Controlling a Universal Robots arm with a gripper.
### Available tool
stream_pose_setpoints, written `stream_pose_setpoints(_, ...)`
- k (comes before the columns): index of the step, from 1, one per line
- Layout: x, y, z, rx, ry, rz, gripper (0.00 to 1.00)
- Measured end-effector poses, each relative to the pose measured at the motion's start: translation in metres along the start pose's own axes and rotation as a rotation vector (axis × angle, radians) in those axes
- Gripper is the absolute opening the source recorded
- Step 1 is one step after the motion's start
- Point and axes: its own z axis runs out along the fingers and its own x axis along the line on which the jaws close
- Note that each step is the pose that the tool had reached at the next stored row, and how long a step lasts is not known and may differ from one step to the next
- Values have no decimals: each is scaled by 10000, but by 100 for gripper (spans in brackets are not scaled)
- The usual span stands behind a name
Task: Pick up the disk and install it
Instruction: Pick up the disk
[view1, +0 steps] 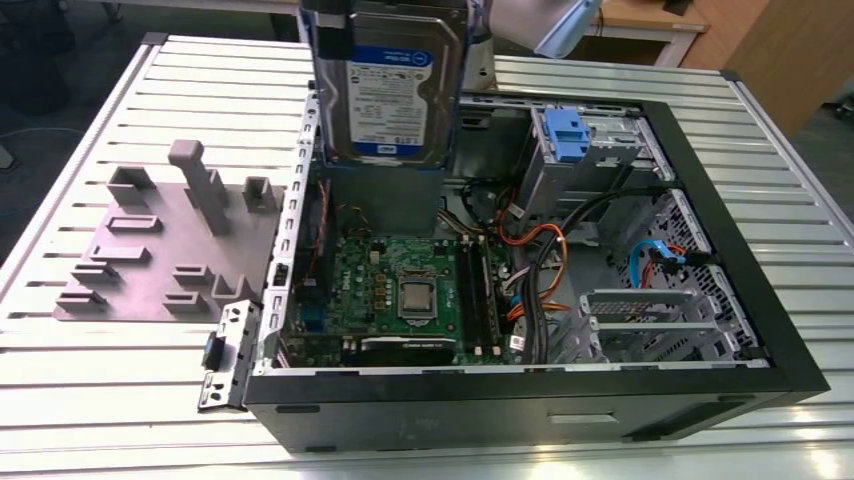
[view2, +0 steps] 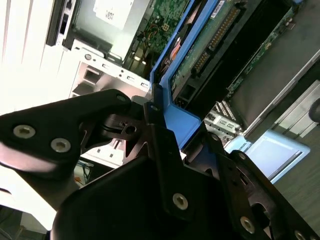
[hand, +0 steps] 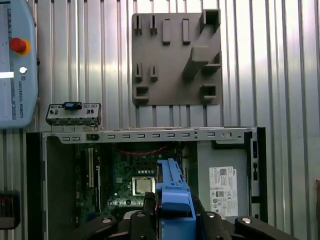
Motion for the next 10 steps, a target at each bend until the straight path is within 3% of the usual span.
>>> stream_pose_setpoints(10, -14, -292, -4, 0, -1, 8, 36)
